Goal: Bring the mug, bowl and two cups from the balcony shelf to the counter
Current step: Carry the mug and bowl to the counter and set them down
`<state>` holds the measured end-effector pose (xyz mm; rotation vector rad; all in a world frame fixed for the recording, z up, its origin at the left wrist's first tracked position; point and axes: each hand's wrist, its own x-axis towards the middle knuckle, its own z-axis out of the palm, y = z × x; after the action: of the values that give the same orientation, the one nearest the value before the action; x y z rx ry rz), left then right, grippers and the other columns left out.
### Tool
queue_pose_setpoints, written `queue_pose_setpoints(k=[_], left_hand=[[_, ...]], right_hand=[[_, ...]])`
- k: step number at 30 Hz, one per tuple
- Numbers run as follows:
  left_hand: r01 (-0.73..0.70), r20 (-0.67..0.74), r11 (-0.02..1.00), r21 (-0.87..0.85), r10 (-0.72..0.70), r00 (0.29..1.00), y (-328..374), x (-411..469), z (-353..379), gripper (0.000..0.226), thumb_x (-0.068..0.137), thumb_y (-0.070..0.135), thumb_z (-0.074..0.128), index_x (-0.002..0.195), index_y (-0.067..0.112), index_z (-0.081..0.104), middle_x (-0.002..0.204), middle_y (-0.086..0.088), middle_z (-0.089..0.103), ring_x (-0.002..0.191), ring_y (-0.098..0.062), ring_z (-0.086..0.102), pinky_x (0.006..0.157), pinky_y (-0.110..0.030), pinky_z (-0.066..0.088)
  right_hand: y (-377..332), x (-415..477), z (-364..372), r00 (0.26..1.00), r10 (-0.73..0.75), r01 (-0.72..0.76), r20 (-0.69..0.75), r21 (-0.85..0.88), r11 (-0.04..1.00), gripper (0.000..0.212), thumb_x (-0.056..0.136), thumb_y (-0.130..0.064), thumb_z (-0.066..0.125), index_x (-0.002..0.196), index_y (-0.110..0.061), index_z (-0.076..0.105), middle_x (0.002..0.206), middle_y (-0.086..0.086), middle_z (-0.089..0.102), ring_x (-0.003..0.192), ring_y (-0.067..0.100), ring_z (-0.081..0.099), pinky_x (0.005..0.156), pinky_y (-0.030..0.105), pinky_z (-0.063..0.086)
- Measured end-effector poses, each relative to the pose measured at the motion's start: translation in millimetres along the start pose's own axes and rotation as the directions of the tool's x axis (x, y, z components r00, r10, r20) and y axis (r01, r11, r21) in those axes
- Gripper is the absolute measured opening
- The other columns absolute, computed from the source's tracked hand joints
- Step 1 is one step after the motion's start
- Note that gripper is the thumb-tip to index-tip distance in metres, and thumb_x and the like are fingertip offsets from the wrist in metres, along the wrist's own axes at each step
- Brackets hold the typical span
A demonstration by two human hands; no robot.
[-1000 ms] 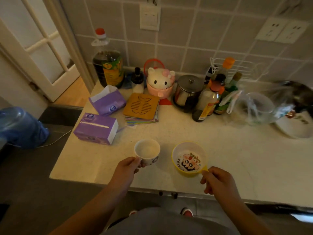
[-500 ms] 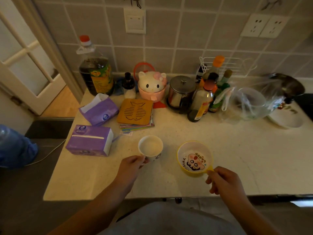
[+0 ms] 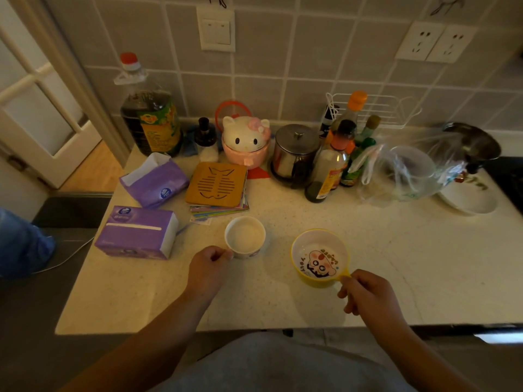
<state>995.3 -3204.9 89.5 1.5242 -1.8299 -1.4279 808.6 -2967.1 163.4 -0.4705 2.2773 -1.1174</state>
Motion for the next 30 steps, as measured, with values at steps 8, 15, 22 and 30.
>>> queue_pose_setpoints(k=[8, 15, 22, 30], left_hand=[[-0.215, -0.01, 0.881, 0.421, 0.242, 0.97, -16.4, -9.3, -4.9, 0.04, 0.079, 0.056, 0.063, 0.106, 0.026, 0.061, 0.101, 0.006, 0.063, 0.094, -0.012, 0.059, 0.073, -0.026, 0.047], [-0.2, 0.153, 0.608, 0.768, 0.129, 0.98, -58.1, -25.6, -20.8, 0.105, 0.064, 0.088, 0.034, 0.15, 0.033, 0.013, 0.163, -0.003, 0.006, 0.149, -0.027, 0.003, 0.118, -0.049, 0.011], [-0.248, 0.213, 0.563, 0.789, 0.129, 0.969, -56.7, -28.6, -28.9, 0.104, 0.067, 0.085, 0.034, 0.152, 0.031, 0.007, 0.164, -0.003, 0.0, 0.149, -0.026, -0.001, 0.118, -0.049, 0.01], [-0.262, 0.243, 0.546, 0.796, 0.109, 0.964, -51.0, -32.9, -30.1, 0.103, 0.073, 0.083, 0.034, 0.152, 0.029, -0.001, 0.163, -0.005, -0.009, 0.149, -0.028, -0.008, 0.12, -0.05, 0.007]], right_hand=[[5.6, 14.1, 2.8, 1.0, -0.002, 0.002, 0.024, 0.006, 1.0, 0.028, 0.088, -0.026, 0.061, 0.061, -0.021, 0.069, 0.057, 0.002, 0.069, 0.045, 0.016, 0.063, 0.05, 0.032, 0.05], [6.7, 30.5, 20.2, 0.999, -0.013, 0.011, 0.048, 0.037, 0.999, 0.026, 0.087, -0.027, 0.06, 0.062, -0.023, 0.069, 0.061, 0.0, 0.07, 0.045, 0.011, 0.063, 0.048, 0.028, 0.05], [12.4, 46.0, 36.1, 0.999, 0.013, -0.017, 0.033, 0.12, 0.993, 0.028, 0.087, -0.027, 0.06, 0.061, -0.021, 0.069, 0.063, 0.002, 0.071, 0.046, 0.011, 0.062, 0.049, 0.031, 0.049], [26.3, 52.2, 45.7, 0.999, 0.027, -0.032, 0.033, 0.171, 0.985, 0.025, 0.087, -0.029, 0.059, 0.066, -0.021, 0.069, 0.066, 0.002, 0.072, 0.049, 0.01, 0.065, 0.049, 0.028, 0.05]])
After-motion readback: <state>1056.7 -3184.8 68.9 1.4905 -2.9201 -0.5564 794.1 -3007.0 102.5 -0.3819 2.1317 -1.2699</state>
